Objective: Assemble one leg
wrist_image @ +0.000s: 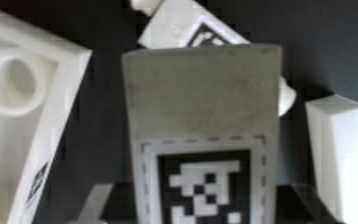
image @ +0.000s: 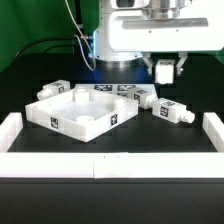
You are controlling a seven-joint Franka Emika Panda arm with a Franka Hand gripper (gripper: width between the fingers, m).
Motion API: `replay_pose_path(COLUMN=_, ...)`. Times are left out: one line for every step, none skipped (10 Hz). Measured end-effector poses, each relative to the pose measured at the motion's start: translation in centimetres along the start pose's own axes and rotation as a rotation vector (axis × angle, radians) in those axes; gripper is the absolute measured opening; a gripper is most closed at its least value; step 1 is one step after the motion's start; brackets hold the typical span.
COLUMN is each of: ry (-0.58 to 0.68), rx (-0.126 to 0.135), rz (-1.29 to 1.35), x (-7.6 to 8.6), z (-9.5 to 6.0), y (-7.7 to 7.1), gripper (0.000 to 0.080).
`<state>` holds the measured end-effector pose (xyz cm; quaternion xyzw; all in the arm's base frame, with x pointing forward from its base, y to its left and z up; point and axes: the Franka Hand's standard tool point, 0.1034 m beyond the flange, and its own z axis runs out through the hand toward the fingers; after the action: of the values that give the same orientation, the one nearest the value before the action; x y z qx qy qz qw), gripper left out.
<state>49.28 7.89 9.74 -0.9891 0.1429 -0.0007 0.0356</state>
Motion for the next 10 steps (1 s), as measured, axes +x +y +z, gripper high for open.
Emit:
replay_pose_path(ry=0.034, rx=0.01, rz=-0.039, x=-3.1, z=0.9, y=-1.4, gripper=0.0286)
replay_pose_path(ry=0.042, rx=0.01, rz=-0.053, x=-5.4, z=2.2, y=-1.9, gripper=0.0287)
replay_pose_path(ry=0.048, rx=0.013, rz=-0.067, x=-7.5, z=4.0, y=-2.6, gripper=0.0287)
replay_pose_path(ry=0.043, rx=0.012, rz=-0.086, x=-9.2, z=5.8, y=-3.3, gripper=0.0287)
replay_pose_path(ry=0.045, rx=0.015, rz=-0.093, x=-9.8, z=7.0, y=-3.4, gripper=0.0287)
replay_pose_path(ry=0.042, rx=0.014, rz=-0.084, x=-10.3, z=8.2, y=-3.0, gripper=0.0287)
replay_pose_path(ry=0.035, rx=0.01, rz=-0.089, x=-10.5, z=9.0, y=-2.5, gripper=0.0287)
replay_pose_path(ry=0.031, rx=0.007, rz=-0.094, x=-10.3, z=9.2, y=-2.0, gripper=0.0287)
replay_pose_path(ry=0.03, rx=0.006, rz=-0.091, x=-10.0, z=9.2, y=-1.4, gripper=0.0287)
replay_pose_path(ry=0.029, rx=0.006, rz=-0.091, x=-10.1, z=9.2, y=-1.5, gripper=0.0287)
